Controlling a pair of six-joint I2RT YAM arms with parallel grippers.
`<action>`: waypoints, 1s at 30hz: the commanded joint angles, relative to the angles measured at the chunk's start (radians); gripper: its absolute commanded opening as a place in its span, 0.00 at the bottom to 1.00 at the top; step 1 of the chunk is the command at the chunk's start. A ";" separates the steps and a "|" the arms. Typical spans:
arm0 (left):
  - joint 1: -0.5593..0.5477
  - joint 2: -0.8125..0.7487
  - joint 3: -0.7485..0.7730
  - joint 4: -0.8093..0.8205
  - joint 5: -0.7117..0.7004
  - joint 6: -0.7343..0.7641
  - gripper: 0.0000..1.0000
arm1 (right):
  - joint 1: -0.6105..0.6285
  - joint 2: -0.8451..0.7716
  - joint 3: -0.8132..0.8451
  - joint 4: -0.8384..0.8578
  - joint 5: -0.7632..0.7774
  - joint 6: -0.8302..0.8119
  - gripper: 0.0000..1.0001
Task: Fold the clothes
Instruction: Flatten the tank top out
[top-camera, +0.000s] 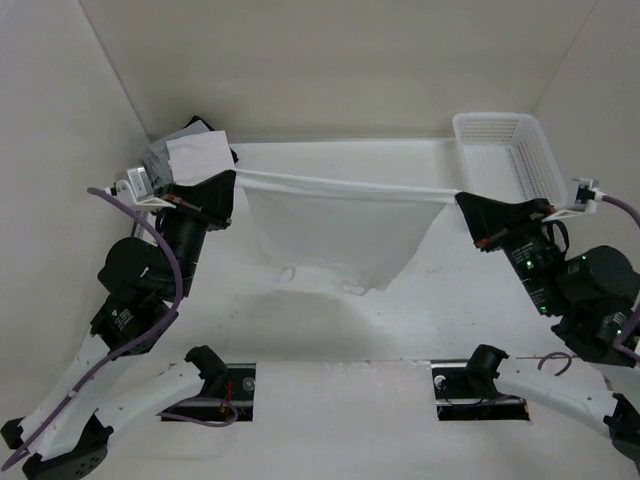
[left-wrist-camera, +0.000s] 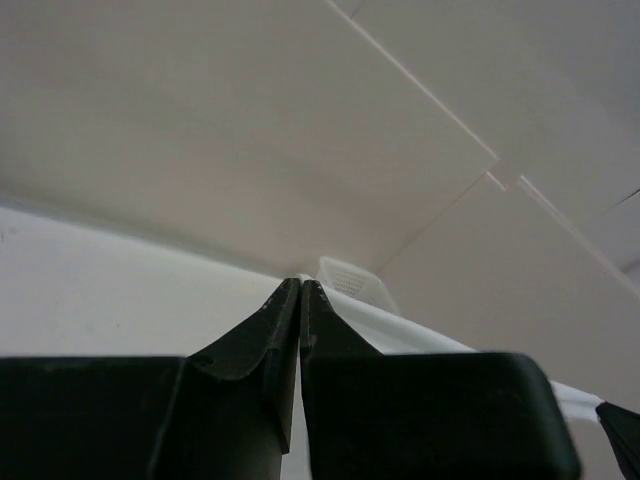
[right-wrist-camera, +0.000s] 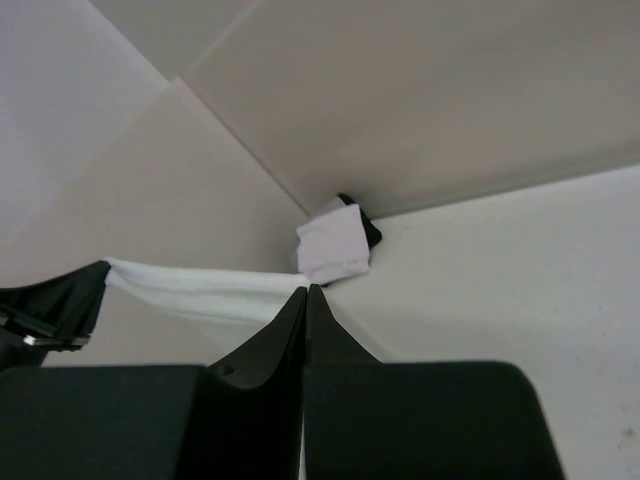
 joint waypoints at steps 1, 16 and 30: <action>-0.045 0.028 0.039 0.049 -0.094 0.093 0.01 | 0.085 0.046 0.084 -0.067 0.182 -0.109 0.00; 0.142 0.364 -0.101 0.232 -0.010 0.010 0.02 | -0.407 0.449 0.049 0.156 -0.359 0.010 0.00; 0.553 0.739 0.330 0.273 0.378 -0.148 0.01 | -0.610 0.911 0.638 0.046 -0.545 0.012 0.00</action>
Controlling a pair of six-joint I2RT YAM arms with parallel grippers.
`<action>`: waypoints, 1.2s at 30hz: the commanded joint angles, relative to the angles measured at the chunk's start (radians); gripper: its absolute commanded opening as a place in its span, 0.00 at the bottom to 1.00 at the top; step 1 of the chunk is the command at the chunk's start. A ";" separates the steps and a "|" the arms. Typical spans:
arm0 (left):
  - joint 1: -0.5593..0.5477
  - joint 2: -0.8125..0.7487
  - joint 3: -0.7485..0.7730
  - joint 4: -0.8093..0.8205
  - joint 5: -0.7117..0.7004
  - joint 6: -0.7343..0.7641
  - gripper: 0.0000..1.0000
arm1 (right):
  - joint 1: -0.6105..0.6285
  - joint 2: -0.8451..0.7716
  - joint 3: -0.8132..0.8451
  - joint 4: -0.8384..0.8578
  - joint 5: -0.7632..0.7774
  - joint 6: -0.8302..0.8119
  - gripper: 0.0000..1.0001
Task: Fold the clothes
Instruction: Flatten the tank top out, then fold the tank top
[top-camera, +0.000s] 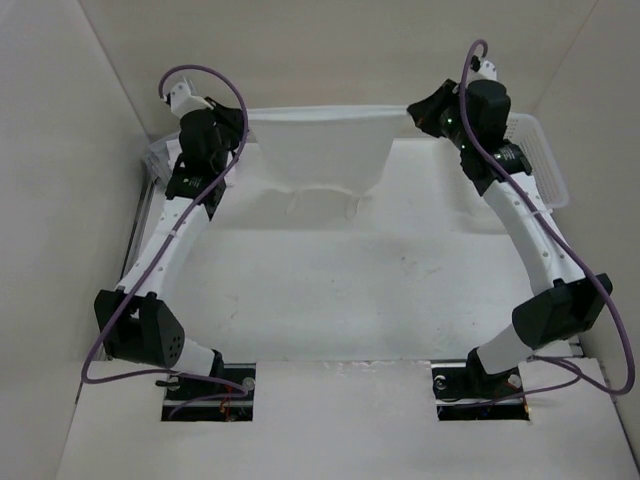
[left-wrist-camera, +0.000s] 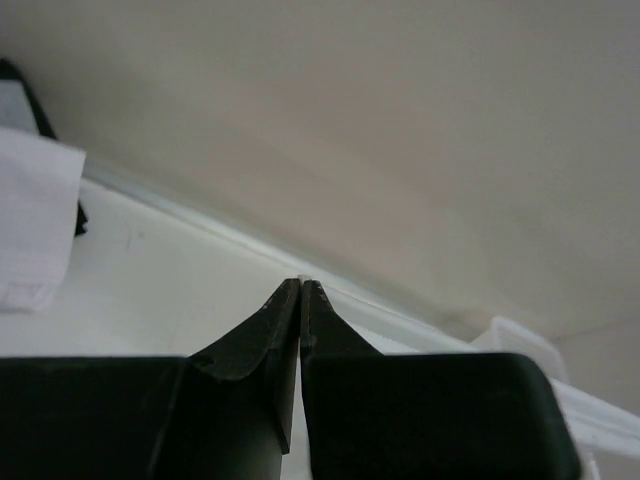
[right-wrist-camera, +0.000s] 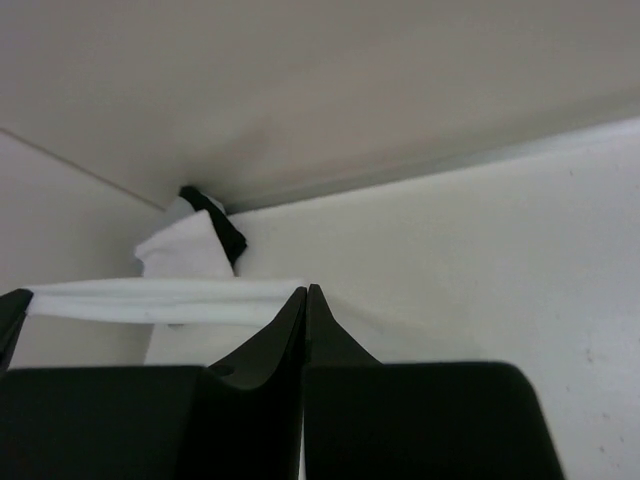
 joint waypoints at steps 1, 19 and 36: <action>0.026 -0.055 0.072 0.090 0.091 -0.043 0.02 | -0.011 -0.036 0.130 -0.002 -0.046 -0.017 0.00; -0.132 -0.469 -0.900 0.221 0.065 -0.170 0.05 | 0.016 -0.480 -1.044 0.357 -0.027 0.211 0.00; -0.355 -1.028 -1.079 -0.331 -0.153 -0.367 0.05 | 0.398 -1.022 -1.343 -0.030 0.146 0.445 0.00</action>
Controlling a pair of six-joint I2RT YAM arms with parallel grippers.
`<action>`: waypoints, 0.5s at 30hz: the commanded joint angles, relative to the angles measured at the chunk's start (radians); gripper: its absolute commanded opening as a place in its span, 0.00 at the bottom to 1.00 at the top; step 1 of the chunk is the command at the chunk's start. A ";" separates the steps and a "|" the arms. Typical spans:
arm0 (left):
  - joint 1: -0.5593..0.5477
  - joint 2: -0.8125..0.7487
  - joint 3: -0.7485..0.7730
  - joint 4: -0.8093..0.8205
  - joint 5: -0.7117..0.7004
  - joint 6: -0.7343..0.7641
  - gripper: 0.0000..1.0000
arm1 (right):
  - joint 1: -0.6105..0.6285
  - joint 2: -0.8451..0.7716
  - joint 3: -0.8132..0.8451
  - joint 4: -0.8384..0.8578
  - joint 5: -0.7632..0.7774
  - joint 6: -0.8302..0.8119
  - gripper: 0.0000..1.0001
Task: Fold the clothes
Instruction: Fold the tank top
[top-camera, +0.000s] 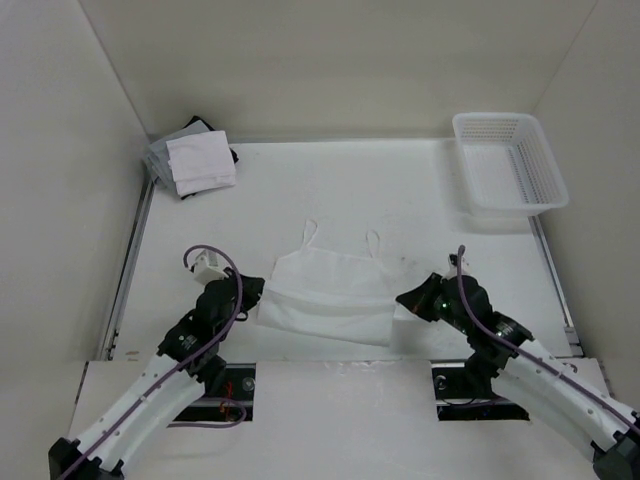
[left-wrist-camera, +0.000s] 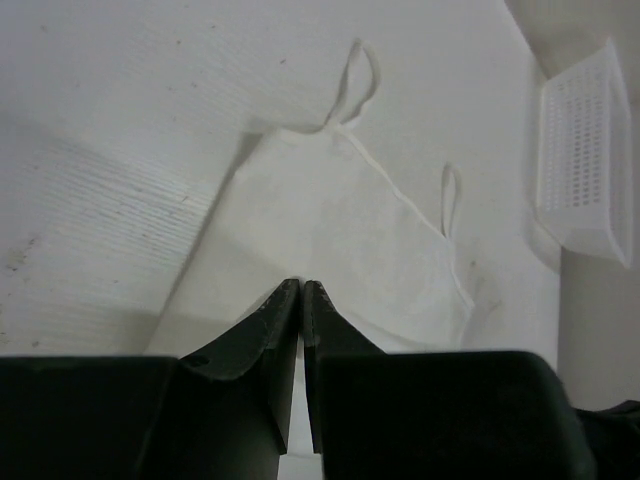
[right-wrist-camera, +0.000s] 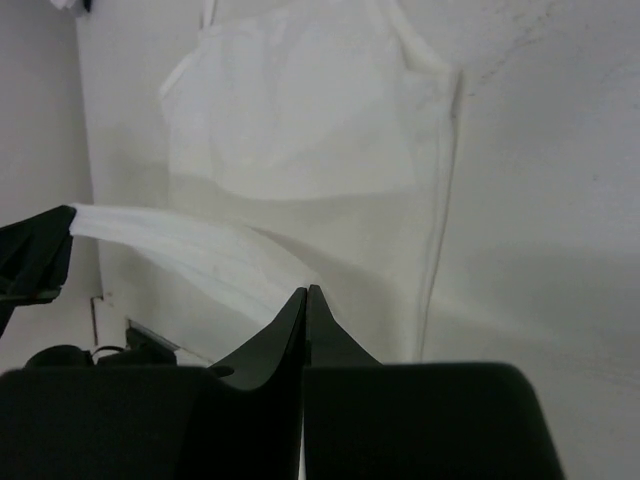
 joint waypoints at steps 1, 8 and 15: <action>0.006 0.128 0.058 0.081 -0.049 0.022 0.05 | 0.009 0.077 0.089 -0.025 0.100 -0.012 0.00; 0.093 0.518 0.202 0.419 -0.022 0.132 0.05 | -0.184 0.349 0.238 0.149 0.036 -0.170 0.01; 0.187 0.939 0.384 0.644 0.054 0.171 0.05 | -0.372 0.631 0.350 0.307 -0.052 -0.207 0.01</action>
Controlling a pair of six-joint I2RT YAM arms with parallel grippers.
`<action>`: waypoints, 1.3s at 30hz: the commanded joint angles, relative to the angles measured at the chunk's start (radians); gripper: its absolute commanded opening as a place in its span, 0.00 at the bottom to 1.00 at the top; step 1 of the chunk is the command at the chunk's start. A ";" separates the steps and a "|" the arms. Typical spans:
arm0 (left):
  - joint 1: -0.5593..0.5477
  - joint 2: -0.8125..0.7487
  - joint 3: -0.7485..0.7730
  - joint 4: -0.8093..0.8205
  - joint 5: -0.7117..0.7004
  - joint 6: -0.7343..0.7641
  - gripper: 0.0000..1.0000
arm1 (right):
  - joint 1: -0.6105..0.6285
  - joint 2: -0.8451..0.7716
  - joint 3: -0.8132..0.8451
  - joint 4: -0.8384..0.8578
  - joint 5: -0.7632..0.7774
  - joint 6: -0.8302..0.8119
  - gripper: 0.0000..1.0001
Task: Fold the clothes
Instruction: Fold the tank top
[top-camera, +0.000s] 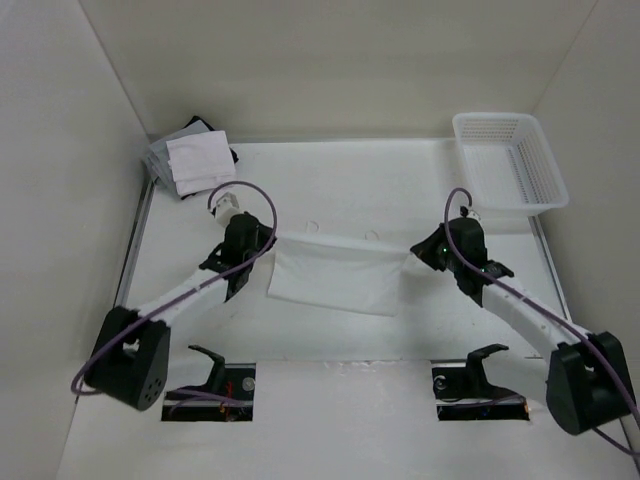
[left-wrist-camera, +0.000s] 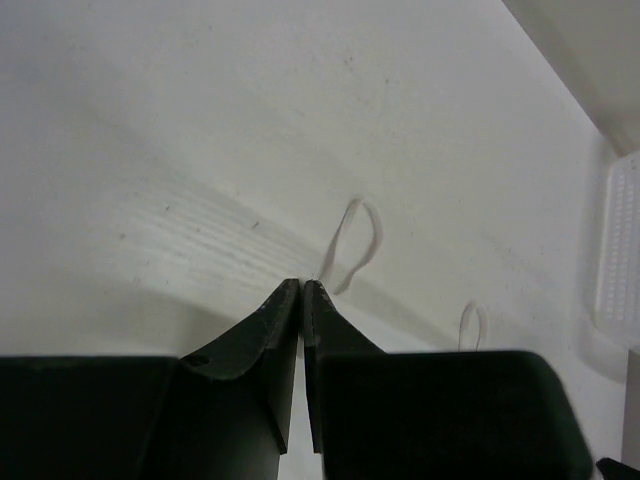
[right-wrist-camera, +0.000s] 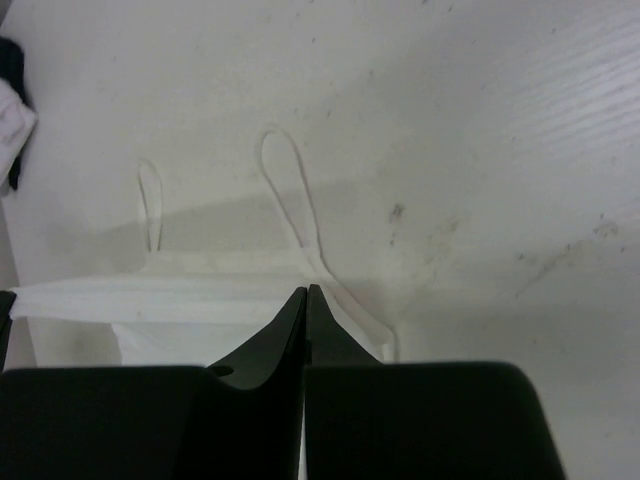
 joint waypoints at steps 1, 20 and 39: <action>0.044 0.164 0.111 0.194 0.038 0.043 0.05 | -0.051 0.108 0.084 0.146 -0.038 -0.039 0.01; 0.038 0.162 0.030 0.215 0.066 0.063 0.40 | 0.082 0.176 0.002 0.237 0.117 -0.036 0.42; -0.059 -0.061 -0.239 -0.102 0.119 -0.005 0.37 | 0.371 -0.116 -0.198 -0.101 0.281 0.173 0.41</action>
